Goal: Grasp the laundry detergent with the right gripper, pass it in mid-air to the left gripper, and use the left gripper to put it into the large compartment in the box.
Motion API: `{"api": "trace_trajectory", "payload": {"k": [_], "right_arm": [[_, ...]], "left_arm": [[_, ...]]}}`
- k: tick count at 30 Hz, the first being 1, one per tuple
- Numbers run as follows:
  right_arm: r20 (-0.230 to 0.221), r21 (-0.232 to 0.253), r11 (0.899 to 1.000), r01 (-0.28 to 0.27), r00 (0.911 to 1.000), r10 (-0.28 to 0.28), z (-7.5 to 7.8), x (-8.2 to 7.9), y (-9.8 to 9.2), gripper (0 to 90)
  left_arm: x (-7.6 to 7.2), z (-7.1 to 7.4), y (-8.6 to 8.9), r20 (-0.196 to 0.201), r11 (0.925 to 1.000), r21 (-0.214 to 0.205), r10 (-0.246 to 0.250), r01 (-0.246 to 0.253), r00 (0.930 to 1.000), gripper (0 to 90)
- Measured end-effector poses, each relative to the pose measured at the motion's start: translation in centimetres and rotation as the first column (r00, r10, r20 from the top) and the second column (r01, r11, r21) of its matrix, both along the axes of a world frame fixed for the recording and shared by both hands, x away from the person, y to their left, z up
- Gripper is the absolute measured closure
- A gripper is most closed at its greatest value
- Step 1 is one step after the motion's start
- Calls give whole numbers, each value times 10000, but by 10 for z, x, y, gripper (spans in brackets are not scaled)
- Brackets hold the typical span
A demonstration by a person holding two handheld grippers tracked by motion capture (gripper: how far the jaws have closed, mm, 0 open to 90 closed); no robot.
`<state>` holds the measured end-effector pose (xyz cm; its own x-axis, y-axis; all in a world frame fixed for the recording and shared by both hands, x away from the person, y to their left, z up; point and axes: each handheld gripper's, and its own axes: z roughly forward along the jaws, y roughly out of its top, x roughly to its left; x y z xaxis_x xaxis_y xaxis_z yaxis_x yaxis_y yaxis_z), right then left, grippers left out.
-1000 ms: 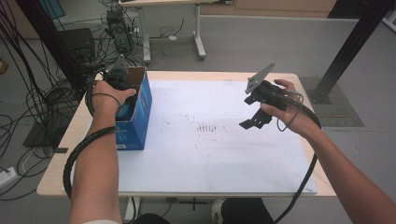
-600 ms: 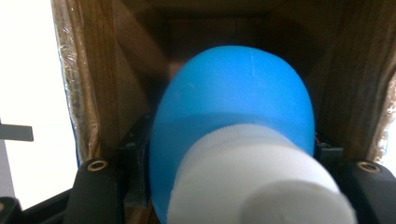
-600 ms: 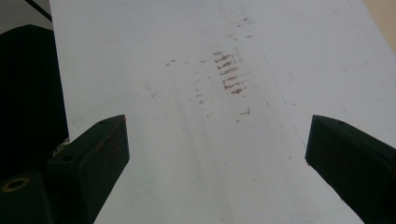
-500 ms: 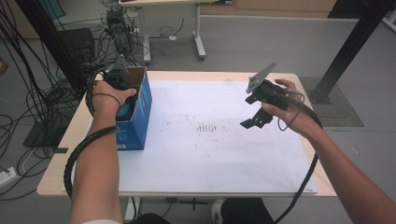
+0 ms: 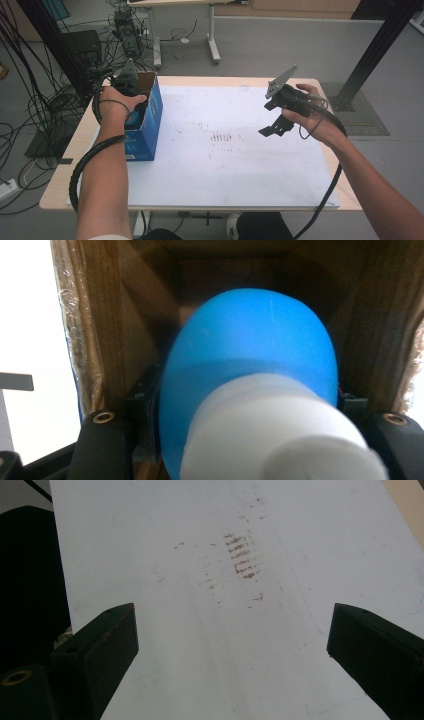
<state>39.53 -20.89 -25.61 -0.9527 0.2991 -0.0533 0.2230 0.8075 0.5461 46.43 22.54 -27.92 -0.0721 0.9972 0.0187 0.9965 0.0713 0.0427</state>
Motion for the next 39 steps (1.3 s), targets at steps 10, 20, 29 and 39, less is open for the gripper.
{"api": "trace_trajectory", "payload": {"k": [10,20,29,39], "right_arm": [[27,-19,10000,-11,10000,11,1,1,1,60],[34,-56,10000,-27,10000,27,1,0,1,61],[41,-16,10000,18,10000,-18,2,1,0,61],[65,1,10000,26,10000,-26,3,1,-3,60]], "left_arm": [[-1,0,1,64,10000,-53,6,-5,10000,354],[0,0,0,33,10000,-18,-30,30,10000,354],[-1,0,-1,54,10000,-8,-42,43,10000,356],[0,0,-2,4,10000,26,-37,37,10000,356]]}}
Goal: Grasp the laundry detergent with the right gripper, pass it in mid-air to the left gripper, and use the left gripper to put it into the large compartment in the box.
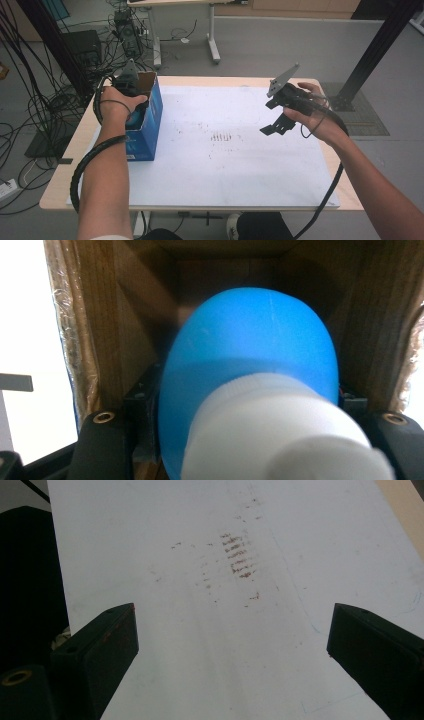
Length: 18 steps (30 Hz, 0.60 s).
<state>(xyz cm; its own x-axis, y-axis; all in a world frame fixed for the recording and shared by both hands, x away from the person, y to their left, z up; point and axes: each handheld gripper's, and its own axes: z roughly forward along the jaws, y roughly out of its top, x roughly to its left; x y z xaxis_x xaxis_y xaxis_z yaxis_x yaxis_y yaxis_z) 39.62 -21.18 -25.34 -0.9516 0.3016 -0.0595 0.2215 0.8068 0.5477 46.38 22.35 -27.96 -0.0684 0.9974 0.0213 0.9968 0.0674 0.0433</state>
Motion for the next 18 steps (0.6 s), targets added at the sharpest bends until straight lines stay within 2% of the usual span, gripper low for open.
{"api": "trace_trajectory", "payload": {"k": [18], "right_arm": [[22,-5,10000,13,10000,-13,2,0,0,60]], "left_arm": [[0,0,0,12,10000,2,4,-4,10000,355]]}}
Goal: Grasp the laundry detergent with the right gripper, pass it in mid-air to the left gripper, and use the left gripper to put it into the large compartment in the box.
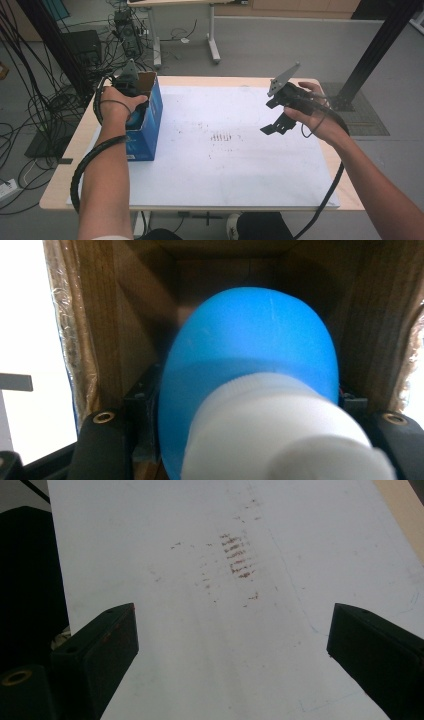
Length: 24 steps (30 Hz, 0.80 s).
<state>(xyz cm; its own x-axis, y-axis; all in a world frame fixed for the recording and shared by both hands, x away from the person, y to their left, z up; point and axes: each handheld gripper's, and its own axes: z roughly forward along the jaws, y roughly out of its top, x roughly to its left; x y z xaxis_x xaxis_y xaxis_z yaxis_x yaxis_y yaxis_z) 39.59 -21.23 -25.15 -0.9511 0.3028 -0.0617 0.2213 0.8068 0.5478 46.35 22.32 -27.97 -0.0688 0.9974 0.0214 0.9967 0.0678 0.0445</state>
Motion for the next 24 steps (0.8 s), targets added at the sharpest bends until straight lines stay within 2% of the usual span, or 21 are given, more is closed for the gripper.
{"api": "trace_trajectory", "payload": {"k": [24], "right_arm": [[-28,30,10000,-27,10000,27,-1,-1,1,60]], "left_arm": [[-1,0,2,-52,10000,-60,18,-18,10000,349]]}}
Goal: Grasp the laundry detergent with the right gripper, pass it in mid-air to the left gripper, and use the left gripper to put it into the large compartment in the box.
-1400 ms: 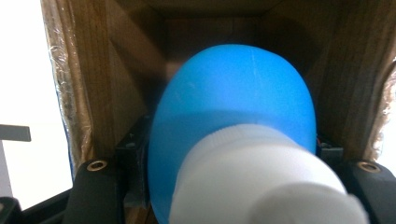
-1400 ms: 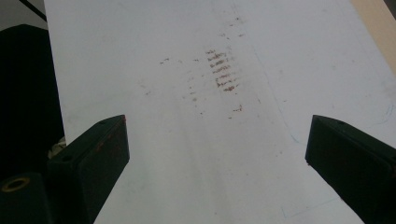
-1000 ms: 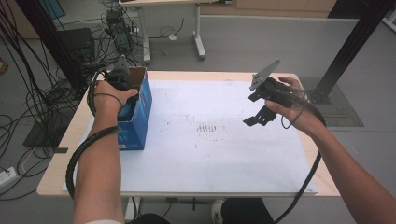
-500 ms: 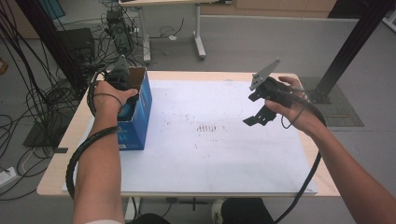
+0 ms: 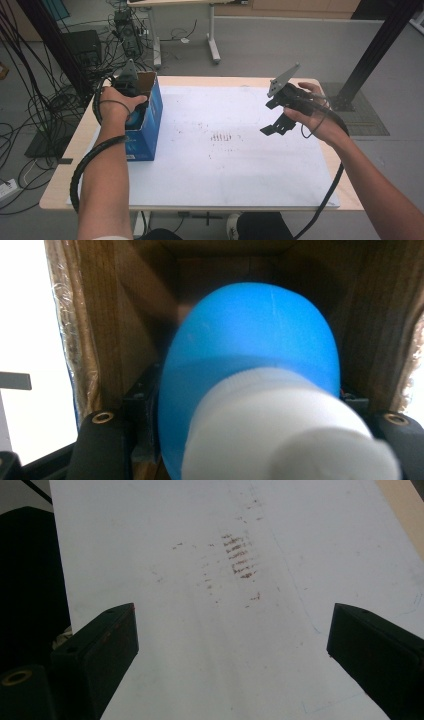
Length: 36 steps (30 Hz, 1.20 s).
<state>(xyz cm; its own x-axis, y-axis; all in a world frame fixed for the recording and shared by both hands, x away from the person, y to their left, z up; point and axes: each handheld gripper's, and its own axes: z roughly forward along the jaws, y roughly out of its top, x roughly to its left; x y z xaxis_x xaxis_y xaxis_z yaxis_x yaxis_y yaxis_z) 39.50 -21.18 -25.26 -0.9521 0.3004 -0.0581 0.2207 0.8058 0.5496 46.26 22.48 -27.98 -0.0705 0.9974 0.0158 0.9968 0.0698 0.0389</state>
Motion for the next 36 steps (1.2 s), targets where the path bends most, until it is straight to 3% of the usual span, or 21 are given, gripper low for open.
{"api": "trace_trajectory", "payload": {"k": [9,21,27,32,36], "right_arm": [[1,6,10000,-3,10000,3,1,-1,1,61],[60,42,10000,1,10000,-1,3,-1,2,60],[33,38,10000,77,10000,-77,4,-1,-1,60],[35,-8,9999,163,9999,-163,6,0,-5,61],[-12,-35,9995,310,9995,-310,8,2,-7,60]], "left_arm": [[-2,4,2,150,10000,10,-16,16,9999,310],[-7,28,-2,440,9995,295,-117,105,9990,271],[-14,42,-3,633,9991,399,-192,167,9978,248],[-23,62,-5,920,9988,399,-313,277,9953,216],[-27,76,-15,1205,9976,307,-657,624,9905,186]]}}
